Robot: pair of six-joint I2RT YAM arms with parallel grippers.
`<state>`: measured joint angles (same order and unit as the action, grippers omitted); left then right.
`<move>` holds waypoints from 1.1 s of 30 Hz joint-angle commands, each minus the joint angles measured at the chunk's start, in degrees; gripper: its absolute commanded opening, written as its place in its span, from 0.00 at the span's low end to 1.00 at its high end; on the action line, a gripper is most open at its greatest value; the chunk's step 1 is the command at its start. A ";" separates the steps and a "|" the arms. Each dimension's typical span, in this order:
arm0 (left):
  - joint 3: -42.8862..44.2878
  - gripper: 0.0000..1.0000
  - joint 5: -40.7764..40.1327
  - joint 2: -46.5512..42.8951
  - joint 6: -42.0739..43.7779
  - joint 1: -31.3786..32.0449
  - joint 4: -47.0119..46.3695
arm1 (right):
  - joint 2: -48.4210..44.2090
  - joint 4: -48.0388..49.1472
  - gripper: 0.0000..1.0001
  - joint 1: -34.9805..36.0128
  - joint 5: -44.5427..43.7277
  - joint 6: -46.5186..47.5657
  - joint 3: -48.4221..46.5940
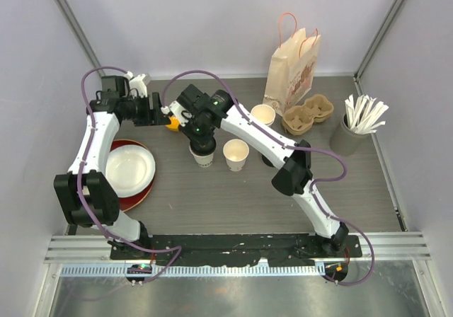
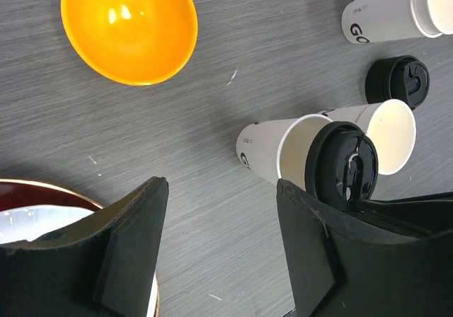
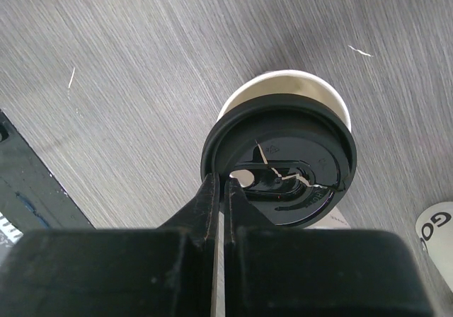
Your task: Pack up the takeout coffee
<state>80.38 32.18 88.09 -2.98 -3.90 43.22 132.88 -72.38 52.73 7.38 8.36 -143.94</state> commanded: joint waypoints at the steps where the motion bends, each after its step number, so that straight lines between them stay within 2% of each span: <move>1: -0.66 0.67 1.65 -1.35 -0.88 -0.23 -1.74 | 1.15 -0.31 0.01 0.18 0.62 2.09 -3.10; 25: -2.95 0.67 4.99 -0.73 -3.26 1.17 -3.32 | 3.79 0.66 0.01 0.09 2.48 3.95 -2.40; 33: -2.60 0.68 4.82 -0.03 -3.52 2.41 -3.14 | 0.81 3.38 0.26 0.09 3.08 3.94 -0.73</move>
<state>77.25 34.79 88.18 -5.74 -2.00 41.80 136.77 -71.61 52.75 9.52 11.88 -145.08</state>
